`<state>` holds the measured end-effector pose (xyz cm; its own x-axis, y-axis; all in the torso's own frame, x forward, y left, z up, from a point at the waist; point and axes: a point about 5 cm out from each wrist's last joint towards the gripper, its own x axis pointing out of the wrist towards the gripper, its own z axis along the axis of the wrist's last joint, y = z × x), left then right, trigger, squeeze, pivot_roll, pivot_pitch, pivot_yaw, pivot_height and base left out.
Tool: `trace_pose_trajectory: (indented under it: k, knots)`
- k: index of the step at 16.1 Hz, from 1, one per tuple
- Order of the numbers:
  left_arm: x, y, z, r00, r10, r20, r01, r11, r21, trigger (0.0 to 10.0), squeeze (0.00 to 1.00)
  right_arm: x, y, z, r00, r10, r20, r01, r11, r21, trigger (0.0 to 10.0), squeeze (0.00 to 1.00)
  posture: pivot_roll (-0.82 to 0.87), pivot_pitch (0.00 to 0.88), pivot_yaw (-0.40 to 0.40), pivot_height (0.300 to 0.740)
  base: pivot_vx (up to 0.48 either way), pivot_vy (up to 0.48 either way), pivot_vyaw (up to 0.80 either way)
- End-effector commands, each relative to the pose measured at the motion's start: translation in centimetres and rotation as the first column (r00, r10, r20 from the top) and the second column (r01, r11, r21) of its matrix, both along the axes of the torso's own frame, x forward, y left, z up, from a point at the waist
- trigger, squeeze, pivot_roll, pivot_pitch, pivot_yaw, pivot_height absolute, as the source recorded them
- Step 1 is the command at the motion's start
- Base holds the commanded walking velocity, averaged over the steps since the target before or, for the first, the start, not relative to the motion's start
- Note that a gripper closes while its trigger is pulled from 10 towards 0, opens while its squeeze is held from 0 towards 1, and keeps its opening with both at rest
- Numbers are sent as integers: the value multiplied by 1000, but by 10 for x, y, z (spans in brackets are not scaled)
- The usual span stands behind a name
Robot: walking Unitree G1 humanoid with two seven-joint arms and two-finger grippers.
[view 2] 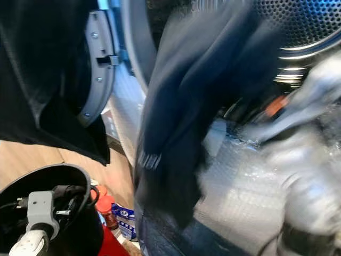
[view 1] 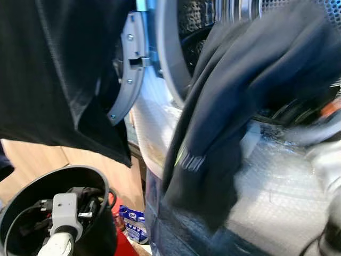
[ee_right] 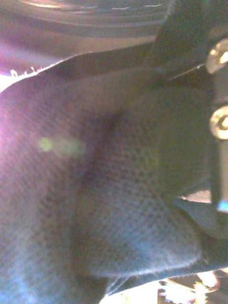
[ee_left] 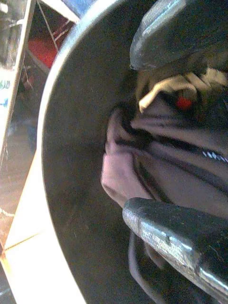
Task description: Clothes washing
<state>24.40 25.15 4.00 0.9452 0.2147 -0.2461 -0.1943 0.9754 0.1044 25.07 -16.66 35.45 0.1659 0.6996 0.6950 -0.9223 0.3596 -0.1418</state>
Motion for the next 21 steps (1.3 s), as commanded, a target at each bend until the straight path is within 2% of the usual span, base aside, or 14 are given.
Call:
trace_pose_trajectory:
  k: [1, 3, 4, 6, 8, 10, 12, 14, 16, 18, 20, 21]
  knots:
    - [-12, -1, -18, 997, 4, -81, -7, 999, -35, 10000, 0, -9, -18, 20, 996, 3, 93, -12, 995, 96, 0, 0, 40, 0, 15, 740, 0, 0, 0]
    - [-13, 0, -19, 997, 1, -82, -4, 999, -37, 10000, 0, -16, -24, 31, 989, 27, 147, -48, 989, 141, 0, 0, 38, 0, 17, 740, 0, 0, 0]
    - [-12, 0, -19, 997, 1, -79, -4, 999, -38, 10000, 0, -18, -29, 41, 987, 27, 160, -58, 980, 193, 0, 0, 32, 0, 21, 740, 0, 0, 0]
    - [-10, 0, -19, 997, -7, -76, 5, 999, -39, 10000, 0, -15, -23, 45, 988, 17, 152, -40, 987, 154, 0, 0, 23, 0, 29, 740, 0, 0, 0]
    - [-6, -2, -17, 997, -18, -69, 15, 999, -38, 10000, 0, -7, -15, 50, 991, 39, 125, -61, 983, 176, 0, 0, 21, 0, 32, 740, 0, 0, 0]
    - [-4, -2, -16, 998, -26, -65, 23, 999, -37, 10000, 0, 5, -11, 64, 994, 22, 111, -49, 968, 244, 0, 0, 24, 0, 37, 740, 0, 0, 0]
    - [-3, -2, -16, 998, -26, -65, 23, 999, -37, 10000, 0, 12, -9, 76, 993, -21, 119, -11, 965, 262, 0, 0, 19, 0, 41, 740, 0, 0, 0]
    - [-3, -2, -16, 997, -28, -65, 25, 999, -41, 10000, 0, 32, 4, 86, 992, -109, 61, 91, 965, 246, 0, 0, 17, 0, 44, 740, 0, 0, 0]
    - [-3, -3, -17, 997, -39, -71, 36, 999, -38, 10000, 0, 48, 12, 81, 986, -165, 19, 158, 967, 197, 0, 0, 17, 0, 44, 740, 0, 0, 0]
    - [-3, -4, -16, 997, -35, -69, 33, 999, -40, 10000, 0, 65, 13, 76, 975, -221, -35, 224, 958, 180, 0, 0, 20, 0, 43, 740, 0, 0, 0]
    - [-1, -4, -15, 997, -31, -64, 28, 999, -46, 10000, 0, 81, 12, 74, 949, -296, -106, 311, 934, 175, 0, 0, 22, 0, 44, 740, 0, 0, 0]
    - [0, -5, -14, 998, -34, -59, 31, 998, -46, 10000, 0, 93, 10, 73, 919, -360, -163, 384, 911, 153, 0, 0, 24, 0, 43, 740, 0, 0, 0]
